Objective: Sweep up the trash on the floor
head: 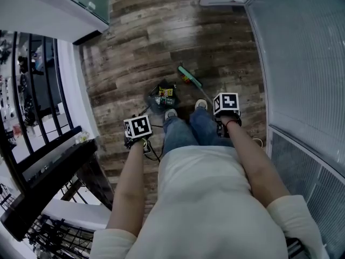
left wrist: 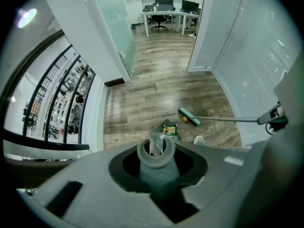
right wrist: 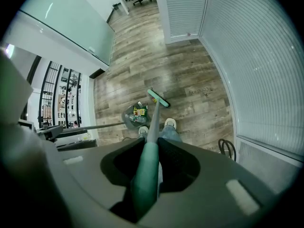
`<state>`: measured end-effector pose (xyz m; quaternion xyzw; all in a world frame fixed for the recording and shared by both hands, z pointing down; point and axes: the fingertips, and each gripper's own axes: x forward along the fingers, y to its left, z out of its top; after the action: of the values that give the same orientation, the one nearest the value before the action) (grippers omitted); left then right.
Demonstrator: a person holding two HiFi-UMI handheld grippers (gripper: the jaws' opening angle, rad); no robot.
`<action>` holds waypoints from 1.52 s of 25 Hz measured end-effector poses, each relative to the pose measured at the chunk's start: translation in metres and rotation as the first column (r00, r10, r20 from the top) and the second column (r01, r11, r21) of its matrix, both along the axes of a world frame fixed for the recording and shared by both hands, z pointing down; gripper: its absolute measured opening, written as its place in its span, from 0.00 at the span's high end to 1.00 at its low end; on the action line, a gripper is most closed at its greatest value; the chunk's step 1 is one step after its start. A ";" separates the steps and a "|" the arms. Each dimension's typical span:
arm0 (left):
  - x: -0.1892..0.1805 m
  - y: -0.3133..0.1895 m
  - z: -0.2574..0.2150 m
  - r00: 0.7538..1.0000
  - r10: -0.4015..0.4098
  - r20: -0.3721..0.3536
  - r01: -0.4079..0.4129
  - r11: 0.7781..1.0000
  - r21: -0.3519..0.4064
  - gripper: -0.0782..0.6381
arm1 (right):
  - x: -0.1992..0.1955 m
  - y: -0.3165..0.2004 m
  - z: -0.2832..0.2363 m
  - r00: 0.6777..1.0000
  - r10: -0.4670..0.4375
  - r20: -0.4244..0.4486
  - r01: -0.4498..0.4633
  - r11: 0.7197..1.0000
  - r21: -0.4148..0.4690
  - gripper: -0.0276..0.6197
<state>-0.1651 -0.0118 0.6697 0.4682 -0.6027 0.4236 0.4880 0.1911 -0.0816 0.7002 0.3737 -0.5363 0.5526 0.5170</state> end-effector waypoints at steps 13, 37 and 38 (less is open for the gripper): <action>-0.002 0.004 0.000 1.000 0.004 -0.007 -0.004 1.000 0.005 0.76 | -0.030 0.045 -0.003 0.999 -0.006 0.039 0.008 0.999 -0.046 0.81; -0.007 0.006 -0.009 1.000 0.013 -0.003 -0.012 1.000 0.003 0.76 | -0.082 0.113 -0.014 0.989 0.104 0.109 -0.088 0.987 -0.138 0.81; -0.007 0.006 -0.008 1.000 0.012 -0.004 -0.012 1.000 0.002 0.76 | -0.083 0.114 -0.015 0.991 0.086 0.105 -0.072 0.989 -0.132 0.81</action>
<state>-0.1719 -0.0053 0.6612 0.4732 -0.5993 0.4252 0.4859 0.1079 0.0328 0.6853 0.3296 -0.5122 0.6258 0.4871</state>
